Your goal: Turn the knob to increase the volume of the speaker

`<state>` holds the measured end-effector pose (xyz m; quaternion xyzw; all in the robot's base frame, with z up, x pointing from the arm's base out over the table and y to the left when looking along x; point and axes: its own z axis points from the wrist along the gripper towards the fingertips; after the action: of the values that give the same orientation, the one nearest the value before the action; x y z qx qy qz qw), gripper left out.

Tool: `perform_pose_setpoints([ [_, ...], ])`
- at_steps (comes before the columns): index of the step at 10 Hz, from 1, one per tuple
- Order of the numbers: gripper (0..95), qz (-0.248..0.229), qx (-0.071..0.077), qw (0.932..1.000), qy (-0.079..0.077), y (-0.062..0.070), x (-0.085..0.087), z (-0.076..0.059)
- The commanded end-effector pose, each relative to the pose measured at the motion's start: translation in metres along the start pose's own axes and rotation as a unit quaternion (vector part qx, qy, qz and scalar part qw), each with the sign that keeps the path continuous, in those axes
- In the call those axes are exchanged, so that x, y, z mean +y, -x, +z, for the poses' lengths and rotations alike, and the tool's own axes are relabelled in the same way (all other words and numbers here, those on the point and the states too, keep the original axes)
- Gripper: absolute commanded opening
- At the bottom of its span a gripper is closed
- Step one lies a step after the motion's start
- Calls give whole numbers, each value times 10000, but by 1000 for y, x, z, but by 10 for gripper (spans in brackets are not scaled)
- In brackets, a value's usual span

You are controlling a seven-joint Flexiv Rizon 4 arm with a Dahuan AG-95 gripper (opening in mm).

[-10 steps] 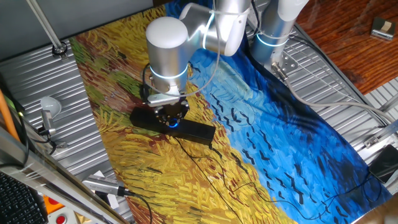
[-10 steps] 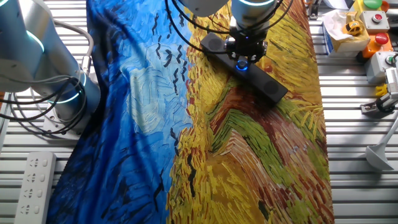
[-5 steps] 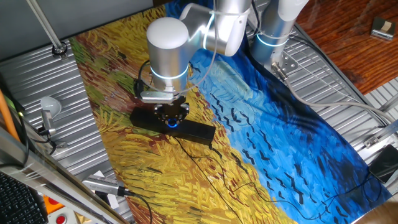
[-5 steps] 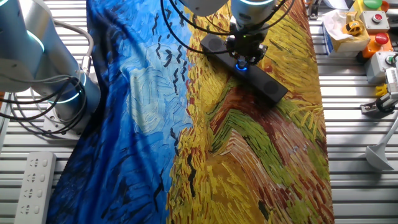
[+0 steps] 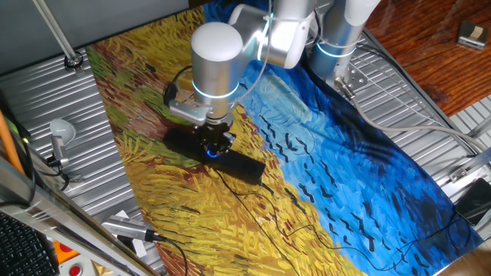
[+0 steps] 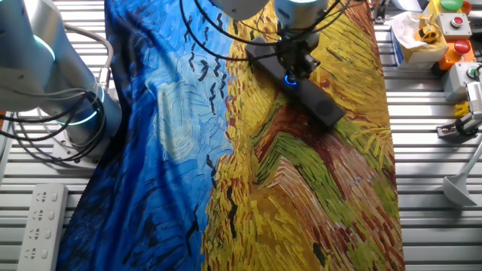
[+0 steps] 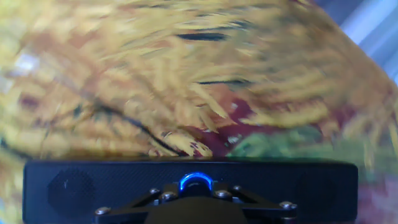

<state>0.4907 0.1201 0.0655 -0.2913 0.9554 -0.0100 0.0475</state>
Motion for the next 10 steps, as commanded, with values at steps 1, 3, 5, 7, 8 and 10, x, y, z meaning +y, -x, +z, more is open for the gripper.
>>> perform_pose_setpoints([
  [1,0,2578,-21,9662,-87,0,-2,2],
  [3,0,3358,-51,9419,36,0,-2,-1],
  [5,0,3871,-39,9220,45,0,-2,-5],
  [7,0,4123,-45,9110,27,0,-2,-5],
  [8,0,4120,-45,9112,-8,0,-2,-5],
  [10,190,3692,-43,9293,-83,0,-1,-5],
])
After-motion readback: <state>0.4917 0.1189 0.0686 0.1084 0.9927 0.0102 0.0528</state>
